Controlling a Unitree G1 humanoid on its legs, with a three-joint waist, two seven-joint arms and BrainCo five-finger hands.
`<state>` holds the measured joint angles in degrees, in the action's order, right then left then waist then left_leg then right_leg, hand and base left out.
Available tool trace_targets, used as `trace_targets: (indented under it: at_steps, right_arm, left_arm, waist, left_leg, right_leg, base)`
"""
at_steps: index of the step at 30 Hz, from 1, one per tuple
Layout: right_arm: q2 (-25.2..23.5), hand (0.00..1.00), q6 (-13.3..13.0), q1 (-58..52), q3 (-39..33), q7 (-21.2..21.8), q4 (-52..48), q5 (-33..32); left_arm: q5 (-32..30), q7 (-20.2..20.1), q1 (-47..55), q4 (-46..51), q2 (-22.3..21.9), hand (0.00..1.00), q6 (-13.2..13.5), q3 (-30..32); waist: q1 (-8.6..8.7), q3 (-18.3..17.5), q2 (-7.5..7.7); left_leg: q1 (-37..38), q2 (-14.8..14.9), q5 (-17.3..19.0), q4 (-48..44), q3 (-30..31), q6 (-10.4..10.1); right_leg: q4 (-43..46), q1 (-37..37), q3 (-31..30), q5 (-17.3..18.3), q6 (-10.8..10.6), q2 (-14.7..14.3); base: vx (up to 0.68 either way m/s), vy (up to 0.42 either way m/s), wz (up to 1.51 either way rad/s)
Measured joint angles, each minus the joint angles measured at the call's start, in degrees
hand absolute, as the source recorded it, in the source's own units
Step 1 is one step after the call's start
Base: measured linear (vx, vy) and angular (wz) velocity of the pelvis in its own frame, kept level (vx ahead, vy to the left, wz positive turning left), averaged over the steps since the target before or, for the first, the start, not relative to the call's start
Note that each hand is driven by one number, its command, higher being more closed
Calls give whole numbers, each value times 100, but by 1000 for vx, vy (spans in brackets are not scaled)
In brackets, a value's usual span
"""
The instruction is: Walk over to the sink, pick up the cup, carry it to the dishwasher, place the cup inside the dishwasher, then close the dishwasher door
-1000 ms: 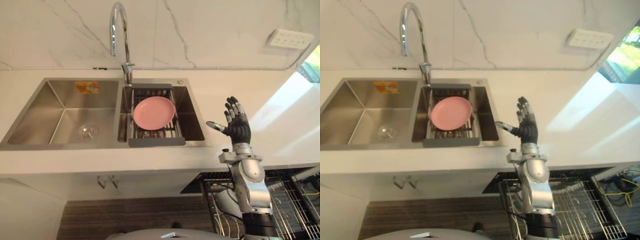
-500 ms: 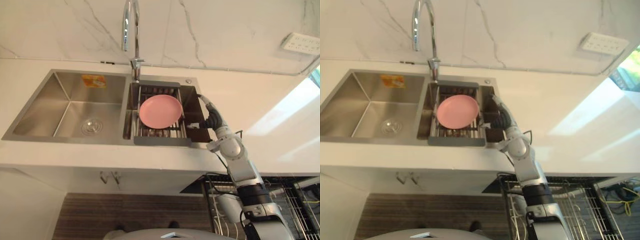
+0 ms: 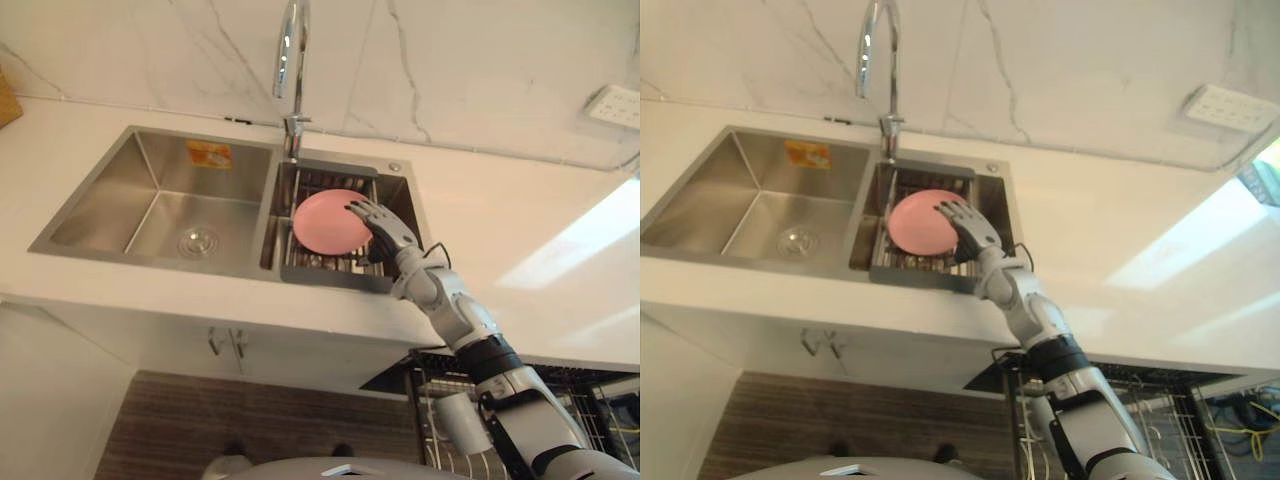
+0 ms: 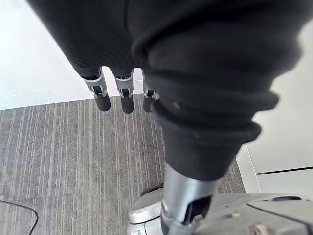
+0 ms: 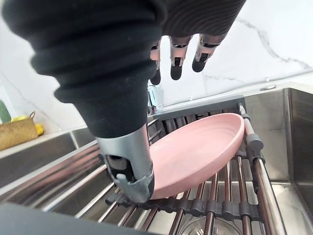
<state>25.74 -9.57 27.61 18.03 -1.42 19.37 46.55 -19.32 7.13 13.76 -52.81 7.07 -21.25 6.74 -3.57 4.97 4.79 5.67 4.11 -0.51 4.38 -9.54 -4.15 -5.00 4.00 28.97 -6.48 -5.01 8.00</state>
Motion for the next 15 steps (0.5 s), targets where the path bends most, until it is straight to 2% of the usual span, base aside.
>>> trace_targets:
  at_steps: [4,11,15]
  right_arm:
    - [141,0,85,121,186,-46,296,181]
    - [201,0,135,379,448,-38,919,789]
    - [203,0,144,477,506,-41,1129,871]
  left_arm:
    - [2,-8,48,51,0,0,-3,-5]
    - [2,-46,109,53,-29,0,-12,-36]
    - [1,-77,126,84,-25,0,-13,-89]
  waist:
    - [-123,25,20]
    - [-211,58,32]
    - [-271,84,46]
  left_leg:
    - [-46,-9,-44,1,57,16]
    - [-111,-68,-100,29,187,50]
    - [-148,-92,-130,27,269,71]
  right_leg:
    - [0,-8,50,-12,17,4]
    - [8,3,178,-31,12,62]
    - [35,14,254,-45,6,84]
  base:
    - [-29,1,9]
    - [-12,6,8]
    - [0,17,9]
